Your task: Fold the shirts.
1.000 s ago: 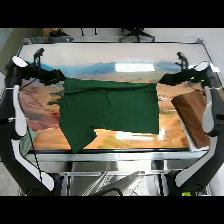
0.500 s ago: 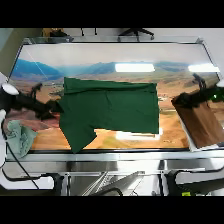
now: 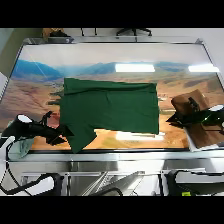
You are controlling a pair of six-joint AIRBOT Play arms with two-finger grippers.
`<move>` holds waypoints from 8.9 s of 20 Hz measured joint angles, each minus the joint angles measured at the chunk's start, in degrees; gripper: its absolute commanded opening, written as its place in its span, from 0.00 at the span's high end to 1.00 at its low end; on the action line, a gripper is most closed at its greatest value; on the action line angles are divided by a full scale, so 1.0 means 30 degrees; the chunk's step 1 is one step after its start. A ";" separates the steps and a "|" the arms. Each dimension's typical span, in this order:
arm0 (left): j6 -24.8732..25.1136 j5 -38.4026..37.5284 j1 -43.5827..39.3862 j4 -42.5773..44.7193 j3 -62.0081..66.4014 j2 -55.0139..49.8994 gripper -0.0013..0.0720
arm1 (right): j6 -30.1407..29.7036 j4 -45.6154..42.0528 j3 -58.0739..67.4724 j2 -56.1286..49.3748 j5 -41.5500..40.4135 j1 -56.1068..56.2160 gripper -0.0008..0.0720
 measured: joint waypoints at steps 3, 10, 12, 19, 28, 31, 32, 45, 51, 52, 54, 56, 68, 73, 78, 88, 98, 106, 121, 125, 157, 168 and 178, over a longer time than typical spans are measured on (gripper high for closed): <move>0.0474 0.1880 -0.0743 -0.1151 -0.0058 -0.0481 0.47 | -0.0612 0.1668 -0.0495 -0.0758 0.0007 0.0612 0.48; 0.1107 0.3330 -0.1770 -0.1676 0.1494 -0.0663 0.96 | -0.1013 0.2470 -0.0794 -0.1421 -0.0029 0.3475 0.67; 0.1166 0.2630 -0.1443 -0.1909 0.1676 0.0022 0.96 | -0.1013 0.2244 -0.0845 -0.1326 0.0291 0.4007 0.70; 0.0379 -0.0087 -0.0517 -0.0408 0.0962 0.4728 0.96 | 0.0029 0.0903 -0.0852 0.1676 0.1173 0.4466 0.96; -0.1953 -0.2368 -0.0415 0.2703 -0.0401 1.0943 0.96 | 0.2943 -0.2863 -0.0823 0.4532 0.2222 0.2514 0.96; -0.2317 -0.2280 -0.0444 0.3381 0.0962 1.0681 0.96 | 0.2055 -0.2062 -0.0488 0.4750 0.1719 0.2149 0.96; -0.2397 -0.2229 -0.0539 0.3534 0.1610 1.0236 0.96 | 0.1530 -0.1362 -0.0284 0.4758 0.1472 0.2106 0.96; -0.2222 0.1443 -0.3847 0.3723 1.1606 -0.2331 0.96 | -0.5246 0.7380 0.3366 -0.1690 -0.5530 0.4619 0.96; -0.1858 0.1282 -0.3971 0.3497 1.4251 -0.6885 0.17 | -0.6674 0.8480 0.3898 -0.3963 -0.6433 0.4983 0.47; -0.1792 0.0911 -0.3993 0.3417 1.4710 -0.7249 0.03 | -0.6812 0.8444 0.4255 -0.3949 -0.6113 0.4932 0.40; -0.1778 -0.0087 -0.4029 0.3257 1.5861 -0.7672 0.03 | -0.6776 0.7679 0.5158 -0.3745 -0.5457 0.4692 0.09; -0.1778 -0.1253 -0.4044 0.3147 1.7187 -0.7752 0.03 | -0.5872 0.6375 0.6171 -0.3592 -0.5056 0.4277 0.09; -0.2441 -0.3359 -0.4932 0.3067 1.9249 -0.6346 0.03 | -0.4809 0.5464 0.7563 -0.6484 -0.3118 0.4116 0.55; -0.2448 -0.1260 -0.7060 0.2375 1.7354 -0.6302 0.96 | -0.5712 0.6033 0.7715 -0.6900 -0.3206 0.4845 0.96; -0.2120 0.3315 -1.0367 0.0372 1.5249 -0.6870 0.96 | -0.5515 0.6513 0.8502 -0.4976 -0.1494 0.4670 0.96; -0.3155 0.6040 -1.7413 -0.1311 2.1697 -1.4418 0.96 | -0.2178 0.6885 1.0812 0.1035 0.4284 0.3060 0.96; -0.2565 -0.2055 -1.3631 -0.1392 2.4990 -0.6404 0.96 | -0.1443 0.9020 1.1060 0.1406 0.3111 0.7854 0.96; -0.2135 -0.2222 -0.6142 -0.1392 1.7660 0.7883 0.96 | -0.3432 1.0491 1.1089 -0.4597 -0.8480 1.9598 0.12; -0.1996 0.0248 -0.0044 -0.1413 0.7927 1.8389 0.96 | 0.1515 0.3082 1.0994 -0.2076 -0.4619 1.1504 0.13; -0.2004 0.0182 0.0058 -0.1421 0.7774 1.8032 0.96 | 0.2681 0.1341 0.9646 -0.2914 -0.2310 0.9457 0.13; -0.0918 -0.0627 0.0080 -0.1370 0.7723 1.7347 0.96 | 0.6462 0.8772 1.1912 0.2579 -0.0634 -0.0984 0.96; -0.0495 -0.0561 0.0080 -0.1384 0.7723 1.7347 0.96 | 1.4316 -0.3636 1.1147 0.5399 0.7133 -0.9464 0.95; 0.0138 -0.0415 0.0080 -0.1406 0.7723 1.6852 0.96 | 1.4418 -1.0688 0.9581 0.4714 0.8947 -0.9901 0.28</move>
